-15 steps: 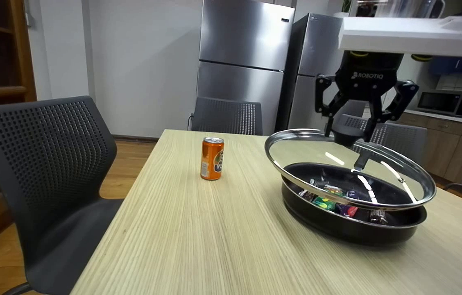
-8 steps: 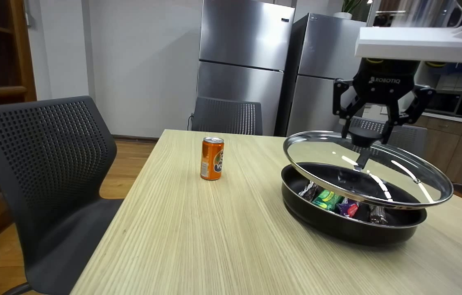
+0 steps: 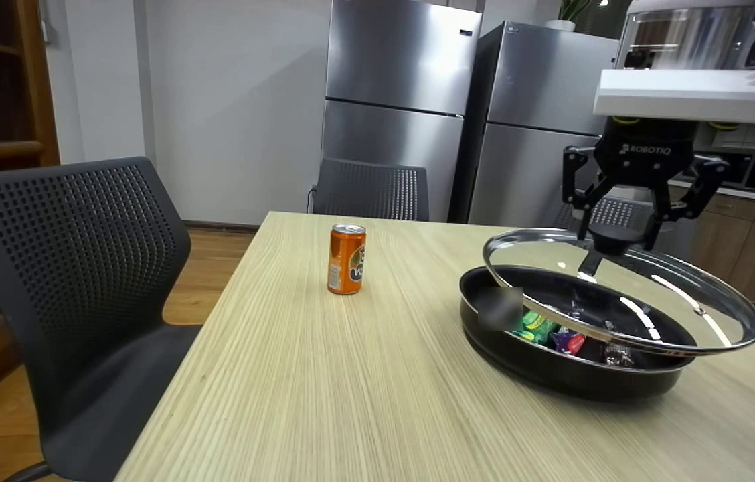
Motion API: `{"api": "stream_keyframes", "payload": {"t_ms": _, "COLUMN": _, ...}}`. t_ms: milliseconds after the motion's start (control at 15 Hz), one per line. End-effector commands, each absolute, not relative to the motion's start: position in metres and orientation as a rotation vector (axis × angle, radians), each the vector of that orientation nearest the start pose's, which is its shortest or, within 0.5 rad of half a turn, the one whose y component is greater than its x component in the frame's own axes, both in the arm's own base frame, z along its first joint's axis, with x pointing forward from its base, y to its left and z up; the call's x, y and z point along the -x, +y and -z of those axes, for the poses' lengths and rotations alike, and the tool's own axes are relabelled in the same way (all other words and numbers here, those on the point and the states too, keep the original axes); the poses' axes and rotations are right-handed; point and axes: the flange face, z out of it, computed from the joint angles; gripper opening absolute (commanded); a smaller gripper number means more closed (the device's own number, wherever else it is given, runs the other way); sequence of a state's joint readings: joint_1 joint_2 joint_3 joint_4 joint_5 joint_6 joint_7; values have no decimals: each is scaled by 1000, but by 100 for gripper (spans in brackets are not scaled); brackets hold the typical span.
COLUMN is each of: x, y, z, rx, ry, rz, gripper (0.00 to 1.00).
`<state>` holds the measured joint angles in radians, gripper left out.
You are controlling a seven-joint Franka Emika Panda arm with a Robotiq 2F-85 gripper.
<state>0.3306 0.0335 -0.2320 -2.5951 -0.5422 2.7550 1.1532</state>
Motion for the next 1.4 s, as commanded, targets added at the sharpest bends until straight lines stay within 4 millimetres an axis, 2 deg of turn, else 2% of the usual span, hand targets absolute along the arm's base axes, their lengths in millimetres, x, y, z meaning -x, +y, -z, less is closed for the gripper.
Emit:
{"api": "stream_keyframes", "payload": {"t_ms": 0, "x": -454, "y": 65, "z": -258, "rx": 3099, "ry": 890, "rz": 391, "gripper": 39}}
{"api": "stream_keyframes", "payload": {"t_ms": 733, "x": -466, "y": 72, "z": -247, "rx": 3079, "ry": 918, "rz": 374, "gripper": 39}}
{"api": "stream_keyframes", "payload": {"t_ms": 1333, "x": -482, "y": 67, "z": -244, "rx": 3046, "ry": 987, "rz": 356, "gripper": 39}}
